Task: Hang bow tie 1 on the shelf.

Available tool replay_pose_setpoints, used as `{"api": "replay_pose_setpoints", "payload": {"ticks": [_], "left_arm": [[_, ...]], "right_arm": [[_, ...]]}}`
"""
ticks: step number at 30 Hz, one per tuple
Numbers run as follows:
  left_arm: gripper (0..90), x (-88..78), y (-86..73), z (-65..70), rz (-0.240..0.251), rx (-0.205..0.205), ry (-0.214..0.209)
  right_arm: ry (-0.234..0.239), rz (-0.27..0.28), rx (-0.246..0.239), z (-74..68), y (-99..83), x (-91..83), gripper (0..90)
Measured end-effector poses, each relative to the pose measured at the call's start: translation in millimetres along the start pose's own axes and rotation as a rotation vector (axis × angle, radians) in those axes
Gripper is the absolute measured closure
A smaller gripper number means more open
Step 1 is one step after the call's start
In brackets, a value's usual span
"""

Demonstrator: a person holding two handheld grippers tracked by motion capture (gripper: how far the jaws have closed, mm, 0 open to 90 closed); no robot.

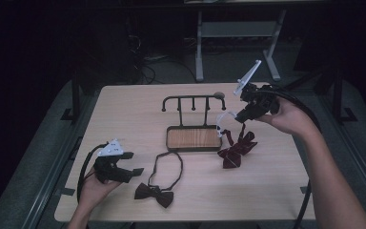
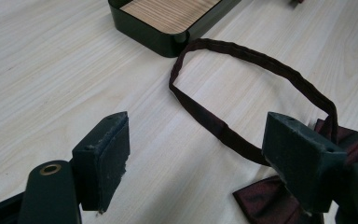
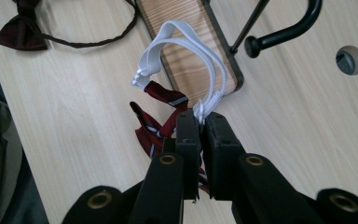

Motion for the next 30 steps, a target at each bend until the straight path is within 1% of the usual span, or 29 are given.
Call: {"api": "replay_pose_setpoints", "payload": {"ticks": [7, 10, 12, 19, 30], "left_arm": [[23.0, -0.1, 0.2, -0.4, 0.005, -0.004, -0.005], [23.0, 0.3, 0.2, 0.2, 0.0, -0.005, -0.007], [23.0, 0.4, 0.2, 0.1, -0.002, -0.001, -0.007], [23.0, -0.1, 0.2, -0.5, 0.006, -0.006, -0.008], [23.0, -0.1, 0.4, -0.3, 0.011, -0.003, -0.013]], "right_arm": [[-0.008, 0.001, 0.008, 5.9, 6.5, -4.6, 84.3], [-0.013, -0.003, 0.01, 8.5, 9.3, -5.5, 84.2], [-0.013, -0.002, 0.017, 11.0, 10.9, -6.8, 84.3], [-0.025, 0.002, 0.042, 20.0, 14.4, -11.2, 84.3], [-0.022, -0.011, 0.068, 35.0, 21.9, -6.3, 84.3]]}}
Point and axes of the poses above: each handheld gripper's, and its own axes: x roughly forward along the jaws, y roughly out of its top, z roughly to its right, the point moved 1 cm from there along x, roughly forward along the jaws, and after that the axes turned 9 degrees about y, right-handed, at the moved point
